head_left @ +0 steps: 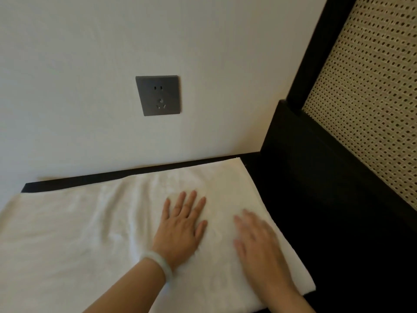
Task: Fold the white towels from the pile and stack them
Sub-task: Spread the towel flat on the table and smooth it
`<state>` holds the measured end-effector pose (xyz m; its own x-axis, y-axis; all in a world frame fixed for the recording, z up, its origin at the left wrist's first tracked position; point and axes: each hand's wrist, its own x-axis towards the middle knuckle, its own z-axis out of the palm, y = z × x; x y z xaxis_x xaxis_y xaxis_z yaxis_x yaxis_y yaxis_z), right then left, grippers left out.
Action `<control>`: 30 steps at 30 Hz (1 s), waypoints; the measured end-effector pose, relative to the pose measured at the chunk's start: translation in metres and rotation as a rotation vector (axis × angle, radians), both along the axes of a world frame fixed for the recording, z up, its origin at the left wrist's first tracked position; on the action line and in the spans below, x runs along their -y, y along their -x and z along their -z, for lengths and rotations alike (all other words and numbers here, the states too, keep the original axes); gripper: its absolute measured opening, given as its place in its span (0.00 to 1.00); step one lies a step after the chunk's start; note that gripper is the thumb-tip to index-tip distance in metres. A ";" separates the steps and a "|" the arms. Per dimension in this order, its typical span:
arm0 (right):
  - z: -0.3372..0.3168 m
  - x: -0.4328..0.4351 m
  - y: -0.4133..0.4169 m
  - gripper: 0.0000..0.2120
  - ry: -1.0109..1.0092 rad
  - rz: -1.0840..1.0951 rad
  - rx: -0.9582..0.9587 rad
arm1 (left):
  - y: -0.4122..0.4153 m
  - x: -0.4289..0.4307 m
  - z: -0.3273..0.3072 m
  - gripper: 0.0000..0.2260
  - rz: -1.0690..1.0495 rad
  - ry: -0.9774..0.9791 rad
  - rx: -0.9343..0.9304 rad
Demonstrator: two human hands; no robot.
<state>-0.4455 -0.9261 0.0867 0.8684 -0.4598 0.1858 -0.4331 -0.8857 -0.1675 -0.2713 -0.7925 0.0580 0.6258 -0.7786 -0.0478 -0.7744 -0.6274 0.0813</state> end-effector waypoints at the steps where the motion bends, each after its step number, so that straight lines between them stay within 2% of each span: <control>1: 0.005 -0.004 -0.003 0.26 -0.019 -0.073 -0.108 | -0.001 -0.002 -0.002 0.28 0.022 -0.002 -0.006; 2: 0.009 -0.003 -0.002 0.29 -0.061 -0.055 -0.209 | -0.002 -0.005 -0.004 0.28 0.044 -0.008 -0.016; 4: 0.012 0.010 0.002 0.32 -0.112 0.127 -0.323 | -0.005 -0.020 -0.013 0.28 0.014 0.006 0.002; 7: 0.001 0.014 -0.016 0.34 -0.015 0.272 -0.453 | -0.001 -0.055 -0.018 0.29 -0.185 0.070 0.097; 9: -0.013 -0.001 -0.048 0.31 -0.003 0.171 -0.330 | 0.005 -0.067 -0.015 0.31 -0.268 0.054 0.073; 11: -0.017 -0.022 -0.085 0.27 -0.002 -0.083 -0.073 | 0.009 -0.068 -0.011 0.30 -0.266 0.027 0.041; 12: -0.017 -0.034 -0.105 0.26 0.006 -0.212 -0.014 | 0.008 -0.067 -0.010 0.29 -0.247 0.036 0.043; 14: -0.014 -0.054 -0.143 0.26 -0.035 -0.362 -0.119 | -0.003 -0.070 -0.009 0.27 -0.189 0.047 0.021; 17: 0.013 -0.044 -0.183 0.28 -0.051 -0.326 -0.244 | -0.038 -0.095 -0.007 0.24 -0.135 0.065 0.033; 21: 0.030 -0.030 -0.193 0.30 0.007 -0.259 -0.251 | -0.100 -0.147 -0.011 0.30 -0.395 -0.053 0.049; 23: 0.030 -0.033 -0.193 0.35 -0.011 -0.262 -0.222 | -0.125 -0.158 -0.014 0.27 -0.604 -0.057 -0.011; 25: 0.027 -0.035 -0.193 0.36 -0.017 -0.257 -0.229 | -0.134 -0.145 -0.018 0.26 -0.719 -0.018 -0.092; 26: 0.026 -0.035 -0.192 0.36 -0.005 -0.257 -0.244 | -0.131 -0.132 -0.017 0.27 -0.684 -0.009 -0.100; 30: 0.025 -0.033 -0.193 0.33 -0.018 -0.241 -0.259 | -0.097 -0.091 0.004 0.27 -0.285 -0.027 -0.042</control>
